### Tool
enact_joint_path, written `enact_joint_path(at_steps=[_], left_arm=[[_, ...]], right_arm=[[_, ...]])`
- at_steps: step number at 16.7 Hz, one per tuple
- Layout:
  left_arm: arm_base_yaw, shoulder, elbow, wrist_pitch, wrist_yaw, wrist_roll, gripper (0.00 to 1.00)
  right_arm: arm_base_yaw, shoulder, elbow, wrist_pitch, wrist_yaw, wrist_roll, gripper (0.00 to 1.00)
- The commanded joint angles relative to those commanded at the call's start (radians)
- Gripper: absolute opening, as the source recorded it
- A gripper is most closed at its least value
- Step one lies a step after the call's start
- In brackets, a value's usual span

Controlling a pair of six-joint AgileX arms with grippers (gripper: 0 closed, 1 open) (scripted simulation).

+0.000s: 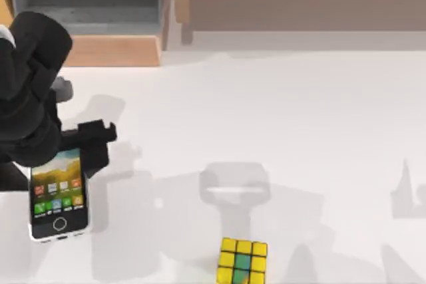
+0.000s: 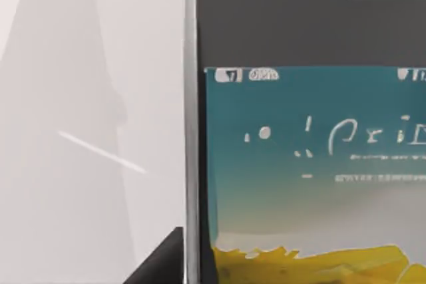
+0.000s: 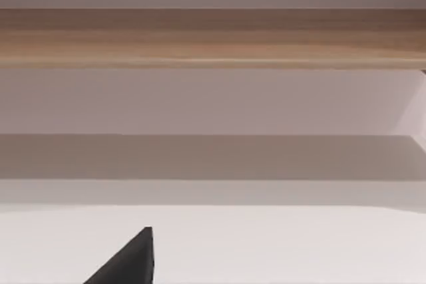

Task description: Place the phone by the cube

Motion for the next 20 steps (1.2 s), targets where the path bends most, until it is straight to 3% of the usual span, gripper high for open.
enact_joint_path(at_steps=[5,9,12,20], left_arm=[[-0.277,-0.047,-0.043,-0.048,-0.006,-0.152,0.00],[-0.425,-0.070,-0.067,-0.072,-0.010,-0.230,0.00],[-0.469,-0.078,-0.074,-0.078,-0.010,-0.253,0.00],[-0.465,-0.073,-0.073,-0.069,-0.010,-0.251,0.00]], right_arm=[[0.000,0.000,0.000,0.000,0.000,0.000,1.00],[0.000,0.000,0.000,0.000,0.000,0.000,1.00],[0.000,0.000,0.000,0.000,0.000,0.000,1.00],[0.000,0.000,0.000,0.000,0.000,0.000,1.00]])
